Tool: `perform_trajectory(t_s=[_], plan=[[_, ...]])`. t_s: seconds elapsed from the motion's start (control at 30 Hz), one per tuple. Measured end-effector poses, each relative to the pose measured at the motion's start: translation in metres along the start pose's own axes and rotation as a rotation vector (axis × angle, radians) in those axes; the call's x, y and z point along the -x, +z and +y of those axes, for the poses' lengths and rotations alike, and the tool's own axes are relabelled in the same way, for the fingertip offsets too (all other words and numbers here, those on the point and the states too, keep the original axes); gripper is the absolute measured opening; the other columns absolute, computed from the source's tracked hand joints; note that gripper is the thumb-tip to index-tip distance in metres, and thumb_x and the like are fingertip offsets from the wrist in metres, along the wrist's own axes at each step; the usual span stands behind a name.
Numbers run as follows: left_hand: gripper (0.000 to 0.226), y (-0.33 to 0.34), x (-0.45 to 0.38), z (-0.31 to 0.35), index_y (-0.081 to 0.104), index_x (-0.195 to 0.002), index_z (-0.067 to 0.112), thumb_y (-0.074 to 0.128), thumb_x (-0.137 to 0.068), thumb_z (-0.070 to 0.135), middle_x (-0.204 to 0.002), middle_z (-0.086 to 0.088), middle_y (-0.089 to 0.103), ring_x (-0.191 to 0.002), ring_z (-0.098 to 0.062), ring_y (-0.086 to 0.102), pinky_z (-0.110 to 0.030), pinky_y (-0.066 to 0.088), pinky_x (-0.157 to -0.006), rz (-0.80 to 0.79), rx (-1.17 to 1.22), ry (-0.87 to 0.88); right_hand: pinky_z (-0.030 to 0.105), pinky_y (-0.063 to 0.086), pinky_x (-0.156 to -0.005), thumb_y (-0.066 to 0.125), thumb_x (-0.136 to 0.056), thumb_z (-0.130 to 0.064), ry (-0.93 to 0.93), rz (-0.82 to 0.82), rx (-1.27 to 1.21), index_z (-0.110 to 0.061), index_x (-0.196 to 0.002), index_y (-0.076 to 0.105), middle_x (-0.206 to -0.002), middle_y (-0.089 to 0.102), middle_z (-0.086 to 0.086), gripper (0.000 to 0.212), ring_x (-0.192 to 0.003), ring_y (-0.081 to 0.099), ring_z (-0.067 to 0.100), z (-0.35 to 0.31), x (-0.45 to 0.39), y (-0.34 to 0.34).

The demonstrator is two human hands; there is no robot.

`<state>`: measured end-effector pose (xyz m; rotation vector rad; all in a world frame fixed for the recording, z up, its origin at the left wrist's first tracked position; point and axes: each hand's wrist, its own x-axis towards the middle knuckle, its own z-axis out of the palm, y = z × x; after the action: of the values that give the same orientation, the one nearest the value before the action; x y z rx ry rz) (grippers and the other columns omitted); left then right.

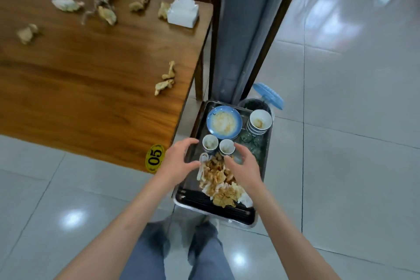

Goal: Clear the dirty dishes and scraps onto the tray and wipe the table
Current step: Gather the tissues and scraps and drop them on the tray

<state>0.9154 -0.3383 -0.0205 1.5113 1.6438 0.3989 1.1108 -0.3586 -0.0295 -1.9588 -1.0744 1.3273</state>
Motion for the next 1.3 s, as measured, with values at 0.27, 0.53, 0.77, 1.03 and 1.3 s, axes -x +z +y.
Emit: perform_trajectory(t_s=[0.27,0.53,0.77,1.03,1.3], plan=[[0.060,-0.125,0.017,-0.005,0.048,-0.126,0.039,0.077,-0.075,0.025,-0.123,0.009,0.051,-0.103,-0.007,0.045,-0.023,0.039,-0.083,0.211,-0.032,0.089,0.028,0.034,-0.098,0.063,-0.085,-0.038,-0.264,-0.082,0.179,-0.032,-0.138,0.039,-0.141,0.043,-0.006,0.058,-0.127,0.040,0.015,-0.109,0.013,0.038],[0.063,-0.225,0.041,-0.035,0.044,-0.130,0.038,0.076,-0.077,0.029,-0.129,0.006,0.051,-0.104,-0.006,0.045,-0.023,0.041,-0.085,0.298,-0.058,0.152,0.031,0.033,-0.101,0.065,-0.081,-0.047,-0.409,-0.129,0.269,-0.039,-0.139,0.032,-0.146,0.037,-0.010,0.068,-0.131,0.035,0.013,-0.177,0.041,0.118],[0.066,-0.280,0.048,-0.067,0.041,-0.130,0.043,0.076,-0.074,0.035,-0.134,0.010,0.048,-0.117,-0.007,0.047,-0.018,0.039,-0.087,0.308,-0.073,0.193,0.035,0.032,-0.107,0.072,-0.076,-0.043,-0.485,-0.094,0.420,-0.031,-0.142,0.031,-0.146,0.037,-0.007,0.078,-0.134,0.032,0.012,-0.191,0.049,0.174],[0.066,-0.311,-0.002,-0.091,0.041,-0.131,0.042,0.075,-0.075,0.036,-0.135,0.011,0.048,-0.122,-0.010,0.045,-0.026,0.041,-0.094,0.217,-0.034,0.224,0.041,0.032,-0.110,0.074,-0.074,-0.040,-0.352,-0.014,0.549,-0.029,-0.143,0.028,-0.149,0.030,-0.001,0.084,-0.137,0.028,0.018,-0.200,0.004,0.198],[0.064,-0.325,-0.075,-0.106,0.043,-0.130,0.042,0.076,-0.075,0.036,-0.130,0.016,0.049,-0.115,-0.001,0.045,-0.019,0.041,-0.091,0.148,-0.077,0.237,0.043,0.035,-0.108,0.074,-0.075,-0.014,-0.196,0.014,0.761,-0.033,-0.145,0.022,-0.155,0.010,0.003,0.089,-0.140,0.018,0.027,-0.216,-0.097,0.204]])
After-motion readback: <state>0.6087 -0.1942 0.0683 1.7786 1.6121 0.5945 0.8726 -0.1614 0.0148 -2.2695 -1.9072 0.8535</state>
